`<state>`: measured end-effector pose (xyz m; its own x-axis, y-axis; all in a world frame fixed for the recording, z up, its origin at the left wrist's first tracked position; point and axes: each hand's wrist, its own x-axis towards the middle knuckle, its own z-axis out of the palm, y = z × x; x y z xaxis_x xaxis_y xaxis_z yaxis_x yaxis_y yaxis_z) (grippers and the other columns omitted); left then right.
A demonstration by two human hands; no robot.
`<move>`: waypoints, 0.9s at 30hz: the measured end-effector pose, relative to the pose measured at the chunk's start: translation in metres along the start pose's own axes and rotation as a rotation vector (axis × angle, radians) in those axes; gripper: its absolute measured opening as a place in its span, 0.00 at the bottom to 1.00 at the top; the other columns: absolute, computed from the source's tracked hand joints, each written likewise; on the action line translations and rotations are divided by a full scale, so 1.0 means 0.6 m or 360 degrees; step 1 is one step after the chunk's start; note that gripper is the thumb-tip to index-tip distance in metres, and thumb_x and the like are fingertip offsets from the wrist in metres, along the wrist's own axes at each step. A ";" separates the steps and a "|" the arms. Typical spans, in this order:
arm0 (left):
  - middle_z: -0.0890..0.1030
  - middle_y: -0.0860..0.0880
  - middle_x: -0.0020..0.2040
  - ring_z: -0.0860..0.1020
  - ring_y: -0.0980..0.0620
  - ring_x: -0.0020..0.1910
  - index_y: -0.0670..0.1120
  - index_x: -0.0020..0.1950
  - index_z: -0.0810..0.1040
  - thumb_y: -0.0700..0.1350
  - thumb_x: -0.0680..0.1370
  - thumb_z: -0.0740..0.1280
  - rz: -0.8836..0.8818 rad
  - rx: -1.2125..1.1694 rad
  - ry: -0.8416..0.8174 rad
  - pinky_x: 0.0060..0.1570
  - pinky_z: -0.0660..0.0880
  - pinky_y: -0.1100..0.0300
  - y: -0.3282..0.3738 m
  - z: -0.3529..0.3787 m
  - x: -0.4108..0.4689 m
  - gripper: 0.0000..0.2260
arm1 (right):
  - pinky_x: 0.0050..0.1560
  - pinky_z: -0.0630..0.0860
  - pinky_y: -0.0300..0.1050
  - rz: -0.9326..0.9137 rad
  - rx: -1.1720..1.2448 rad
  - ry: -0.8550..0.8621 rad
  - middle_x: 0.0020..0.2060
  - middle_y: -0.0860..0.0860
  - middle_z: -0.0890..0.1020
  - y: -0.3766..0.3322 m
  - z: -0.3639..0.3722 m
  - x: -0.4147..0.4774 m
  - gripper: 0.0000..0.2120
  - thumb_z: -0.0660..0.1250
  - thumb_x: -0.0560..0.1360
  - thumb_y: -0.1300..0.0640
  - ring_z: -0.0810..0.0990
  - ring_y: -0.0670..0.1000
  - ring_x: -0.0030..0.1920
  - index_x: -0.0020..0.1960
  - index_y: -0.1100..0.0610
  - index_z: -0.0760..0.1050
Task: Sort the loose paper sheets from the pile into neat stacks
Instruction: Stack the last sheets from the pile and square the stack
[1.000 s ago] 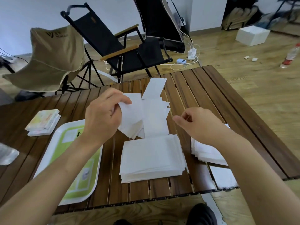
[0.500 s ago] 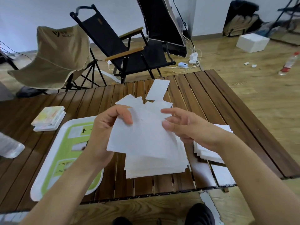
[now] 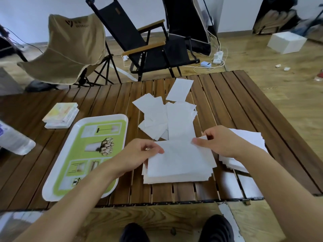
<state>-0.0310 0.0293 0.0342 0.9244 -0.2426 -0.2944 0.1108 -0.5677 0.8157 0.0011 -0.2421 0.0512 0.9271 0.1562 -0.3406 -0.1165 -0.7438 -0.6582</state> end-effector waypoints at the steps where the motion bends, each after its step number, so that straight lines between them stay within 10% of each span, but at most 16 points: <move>1: 0.85 0.49 0.50 0.80 0.48 0.41 0.52 0.51 0.86 0.47 0.84 0.65 0.0027 0.0030 0.0033 0.40 0.77 0.63 -0.006 0.003 0.005 0.10 | 0.33 0.65 0.41 0.0017 -0.0055 0.0016 0.26 0.50 0.67 0.000 0.004 0.001 0.25 0.71 0.77 0.43 0.66 0.49 0.27 0.32 0.56 0.65; 13: 0.74 0.58 0.47 0.76 0.58 0.44 0.57 0.48 0.77 0.51 0.81 0.66 0.0097 0.1235 0.0445 0.39 0.72 0.60 -0.012 -0.026 0.024 0.03 | 0.44 0.75 0.46 0.0172 -0.0654 0.0151 0.44 0.49 0.81 -0.013 0.008 -0.001 0.13 0.75 0.73 0.45 0.81 0.52 0.47 0.46 0.51 0.74; 21: 0.81 0.48 0.41 0.81 0.50 0.43 0.45 0.46 0.77 0.72 0.76 0.63 -0.0441 0.0879 0.0259 0.43 0.76 0.56 0.053 0.027 0.189 0.28 | 0.50 0.80 0.48 0.0181 -0.0514 -0.0063 0.45 0.49 0.82 -0.023 -0.007 -0.028 0.17 0.76 0.72 0.43 0.81 0.52 0.46 0.49 0.54 0.77; 27: 0.81 0.47 0.44 0.79 0.51 0.40 0.43 0.50 0.78 0.59 0.76 0.73 -0.0519 0.0602 0.0388 0.41 0.75 0.58 0.053 0.057 0.228 0.19 | 0.48 0.75 0.46 0.0088 -0.0595 -0.0183 0.40 0.47 0.77 -0.023 0.002 -0.034 0.17 0.76 0.72 0.43 0.79 0.52 0.47 0.47 0.51 0.71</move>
<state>0.0865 -0.0489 0.0030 0.9267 0.1567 -0.3415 0.3082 -0.8369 0.4524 -0.0164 -0.2346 0.0665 0.8747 0.1653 -0.4556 -0.0078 -0.9351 -0.3543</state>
